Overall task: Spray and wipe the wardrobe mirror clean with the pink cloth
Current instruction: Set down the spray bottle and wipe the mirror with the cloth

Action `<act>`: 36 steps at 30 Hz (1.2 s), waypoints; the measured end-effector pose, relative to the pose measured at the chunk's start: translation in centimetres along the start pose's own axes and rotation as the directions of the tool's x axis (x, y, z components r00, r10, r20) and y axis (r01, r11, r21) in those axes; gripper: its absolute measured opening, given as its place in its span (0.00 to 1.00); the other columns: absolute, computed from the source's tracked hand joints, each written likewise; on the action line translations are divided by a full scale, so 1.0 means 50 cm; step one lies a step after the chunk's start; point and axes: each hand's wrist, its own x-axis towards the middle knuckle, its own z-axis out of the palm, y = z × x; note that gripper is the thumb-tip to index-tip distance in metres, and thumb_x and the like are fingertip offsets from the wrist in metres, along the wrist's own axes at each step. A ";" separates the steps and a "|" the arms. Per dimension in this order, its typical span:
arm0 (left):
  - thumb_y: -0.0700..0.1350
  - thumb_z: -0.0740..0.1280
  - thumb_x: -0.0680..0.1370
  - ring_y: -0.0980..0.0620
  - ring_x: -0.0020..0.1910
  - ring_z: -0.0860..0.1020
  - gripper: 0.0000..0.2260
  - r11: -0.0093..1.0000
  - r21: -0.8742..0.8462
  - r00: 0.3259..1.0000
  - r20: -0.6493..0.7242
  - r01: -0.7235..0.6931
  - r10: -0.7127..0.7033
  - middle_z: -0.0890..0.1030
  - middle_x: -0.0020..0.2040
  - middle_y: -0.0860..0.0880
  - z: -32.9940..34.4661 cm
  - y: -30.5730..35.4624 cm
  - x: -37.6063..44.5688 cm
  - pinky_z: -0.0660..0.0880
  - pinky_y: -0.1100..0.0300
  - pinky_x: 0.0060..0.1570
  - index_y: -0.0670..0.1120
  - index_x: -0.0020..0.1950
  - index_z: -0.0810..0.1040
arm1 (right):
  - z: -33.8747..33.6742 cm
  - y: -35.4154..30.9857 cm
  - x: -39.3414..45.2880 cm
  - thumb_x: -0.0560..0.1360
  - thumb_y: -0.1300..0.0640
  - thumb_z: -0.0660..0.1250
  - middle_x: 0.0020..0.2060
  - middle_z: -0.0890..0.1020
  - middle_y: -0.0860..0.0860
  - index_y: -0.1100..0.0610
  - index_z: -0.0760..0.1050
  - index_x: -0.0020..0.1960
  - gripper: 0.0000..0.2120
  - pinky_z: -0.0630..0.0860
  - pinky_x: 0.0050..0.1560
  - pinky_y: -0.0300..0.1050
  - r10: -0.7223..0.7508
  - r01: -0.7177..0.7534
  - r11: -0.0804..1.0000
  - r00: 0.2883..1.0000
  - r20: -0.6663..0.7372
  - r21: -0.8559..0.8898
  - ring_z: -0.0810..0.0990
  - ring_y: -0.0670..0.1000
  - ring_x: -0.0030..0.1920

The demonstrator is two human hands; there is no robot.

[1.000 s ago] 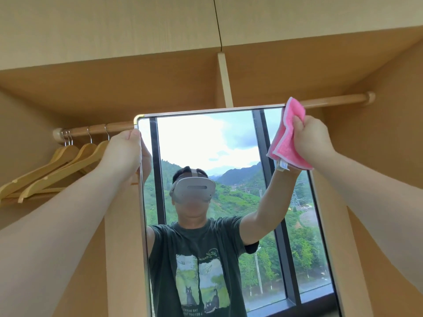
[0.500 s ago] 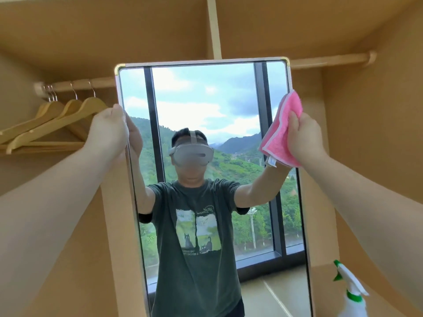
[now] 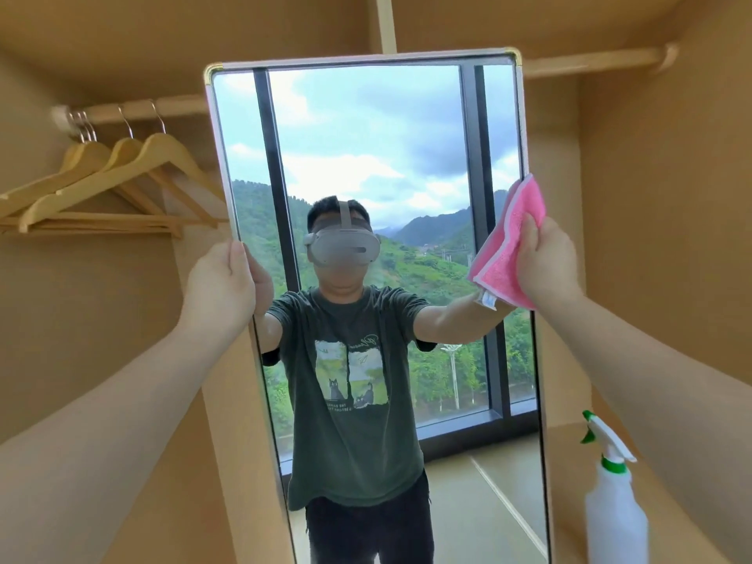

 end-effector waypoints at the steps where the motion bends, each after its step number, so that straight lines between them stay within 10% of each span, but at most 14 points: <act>1: 0.44 0.50 0.84 0.45 0.40 0.70 0.15 1.000 0.028 1.000 0.009 -0.009 0.008 0.72 0.37 0.44 0.002 -0.009 -0.007 0.60 0.57 0.39 0.40 0.42 0.68 | 0.000 0.006 -0.010 0.83 0.49 0.47 0.34 0.72 0.49 0.59 0.68 0.49 0.17 0.65 0.31 0.42 0.012 -0.012 1.000 1.000 -0.002 -0.008 0.72 0.46 0.33; 11: 0.43 0.50 0.84 0.52 0.33 0.72 0.20 0.999 -0.038 0.990 0.142 0.010 -0.004 0.77 0.34 0.48 0.007 -0.065 -0.101 0.66 0.69 0.31 0.36 0.42 0.76 | 0.007 0.078 -0.115 0.83 0.51 0.48 0.35 0.73 0.50 0.59 0.69 0.49 0.16 0.66 0.33 0.42 0.053 -0.053 0.998 0.998 -0.024 -0.031 0.72 0.46 0.34; 19: 0.44 0.51 0.84 0.37 0.42 0.79 0.22 0.991 -0.118 0.984 0.170 0.066 -0.045 0.82 0.41 0.38 0.018 -0.082 -0.170 0.74 0.53 0.42 0.35 0.43 0.79 | 0.017 0.152 -0.211 0.83 0.50 0.48 0.40 0.77 0.51 0.59 0.72 0.55 0.18 0.72 0.38 0.41 0.133 -0.133 0.991 0.991 -0.001 -0.009 0.76 0.48 0.38; 32: 0.46 0.50 0.83 0.56 0.22 0.74 0.23 0.963 -0.245 0.989 0.120 0.111 -0.084 0.80 0.29 0.44 0.087 -0.168 -0.359 0.70 0.69 0.23 0.35 0.38 0.76 | 0.039 0.286 -0.328 0.83 0.50 0.47 0.40 0.78 0.49 0.59 0.73 0.55 0.19 0.72 0.38 0.35 0.030 -0.031 0.999 0.999 -0.035 -0.032 0.76 0.43 0.37; 36: 0.45 0.51 0.83 0.62 0.19 0.73 0.21 0.950 -0.270 0.988 0.062 0.154 -0.142 0.75 0.19 0.55 0.119 -0.196 -0.428 0.64 0.73 0.18 0.39 0.34 0.71 | 0.054 0.343 -0.382 0.82 0.47 0.48 0.43 0.79 0.56 0.61 0.73 0.53 0.21 0.76 0.47 0.51 0.035 -0.038 0.999 0.997 -0.068 -0.036 0.79 0.55 0.43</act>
